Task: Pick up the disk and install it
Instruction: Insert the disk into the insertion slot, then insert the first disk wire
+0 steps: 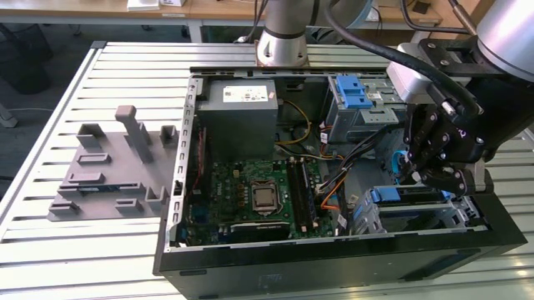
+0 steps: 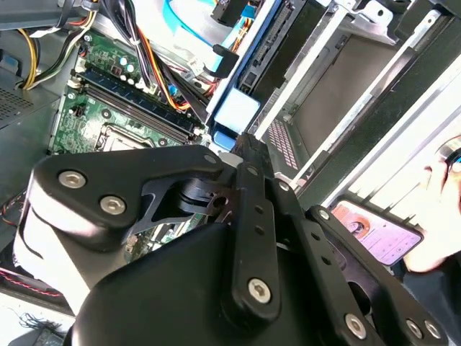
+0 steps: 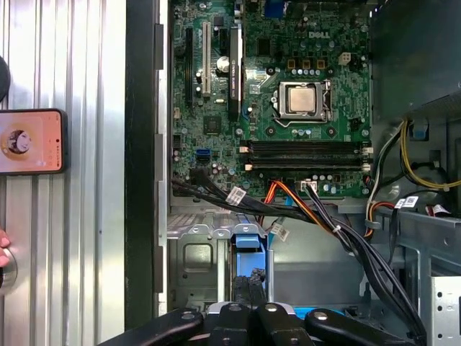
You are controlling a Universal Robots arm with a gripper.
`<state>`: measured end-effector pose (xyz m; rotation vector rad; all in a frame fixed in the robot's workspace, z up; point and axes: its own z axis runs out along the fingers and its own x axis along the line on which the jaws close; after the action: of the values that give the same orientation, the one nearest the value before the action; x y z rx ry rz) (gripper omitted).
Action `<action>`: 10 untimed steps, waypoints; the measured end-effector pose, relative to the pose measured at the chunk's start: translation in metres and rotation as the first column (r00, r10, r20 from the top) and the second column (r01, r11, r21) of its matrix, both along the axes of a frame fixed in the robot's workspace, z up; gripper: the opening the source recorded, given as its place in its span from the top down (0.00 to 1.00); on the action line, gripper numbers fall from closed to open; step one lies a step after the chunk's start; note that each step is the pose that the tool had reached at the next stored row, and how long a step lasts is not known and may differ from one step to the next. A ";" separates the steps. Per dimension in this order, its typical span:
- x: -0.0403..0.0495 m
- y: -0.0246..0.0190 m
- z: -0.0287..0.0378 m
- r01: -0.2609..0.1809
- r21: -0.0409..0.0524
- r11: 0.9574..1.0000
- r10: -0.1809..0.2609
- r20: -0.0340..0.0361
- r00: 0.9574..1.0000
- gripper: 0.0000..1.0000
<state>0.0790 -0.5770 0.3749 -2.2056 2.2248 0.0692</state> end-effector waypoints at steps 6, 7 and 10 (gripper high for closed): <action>0.0000 0.0000 -0.0001 0.000 0.000 1.000 0.000 0.000 1.000 0.89; 0.0000 0.0000 -0.0001 0.000 0.000 1.000 0.000 0.000 1.000 0.89; 0.0000 0.0000 -0.0002 0.000 0.000 1.000 0.000 0.000 1.000 0.89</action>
<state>0.0789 -0.5770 0.3747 -2.2056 2.2248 0.0693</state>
